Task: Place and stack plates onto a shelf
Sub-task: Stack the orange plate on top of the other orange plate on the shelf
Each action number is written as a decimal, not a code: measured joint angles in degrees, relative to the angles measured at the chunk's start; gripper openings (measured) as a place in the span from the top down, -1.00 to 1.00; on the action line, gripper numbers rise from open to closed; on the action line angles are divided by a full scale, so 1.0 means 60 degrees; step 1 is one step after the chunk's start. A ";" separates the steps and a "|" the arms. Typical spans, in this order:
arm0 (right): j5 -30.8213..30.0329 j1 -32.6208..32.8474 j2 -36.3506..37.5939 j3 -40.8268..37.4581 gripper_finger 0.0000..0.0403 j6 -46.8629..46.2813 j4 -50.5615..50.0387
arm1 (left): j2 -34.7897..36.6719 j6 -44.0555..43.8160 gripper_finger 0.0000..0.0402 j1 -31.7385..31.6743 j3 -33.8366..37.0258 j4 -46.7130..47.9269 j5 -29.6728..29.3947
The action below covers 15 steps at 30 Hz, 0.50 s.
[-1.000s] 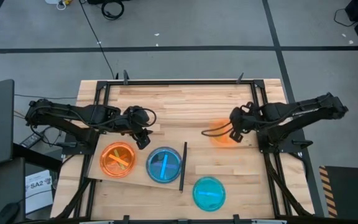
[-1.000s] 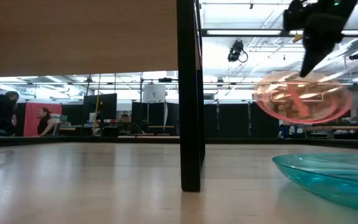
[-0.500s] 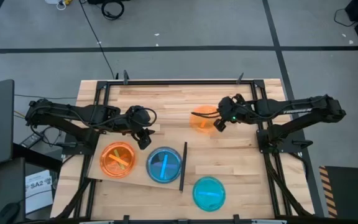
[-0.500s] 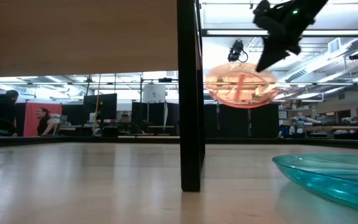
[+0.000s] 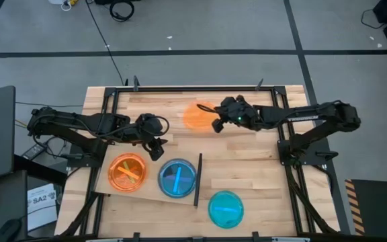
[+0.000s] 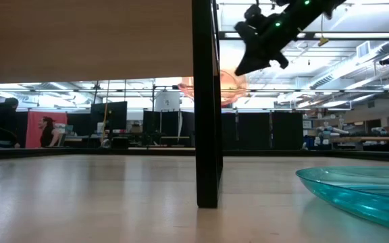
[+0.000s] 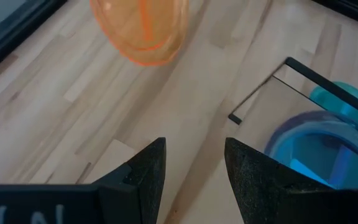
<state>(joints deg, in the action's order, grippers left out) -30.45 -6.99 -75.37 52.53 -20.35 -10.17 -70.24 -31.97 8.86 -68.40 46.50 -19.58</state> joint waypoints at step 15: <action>0.0028 -0.0105 -0.1356 0.0000 0.96 -0.0070 0.3271 | 0.0002 -0.0819 0.14 -0.0011 0.0000 0.0003 -0.2591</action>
<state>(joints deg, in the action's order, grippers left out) -30.28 -7.62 -83.50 52.53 -20.78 9.45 -70.23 -36.88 8.80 -68.40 46.52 -35.13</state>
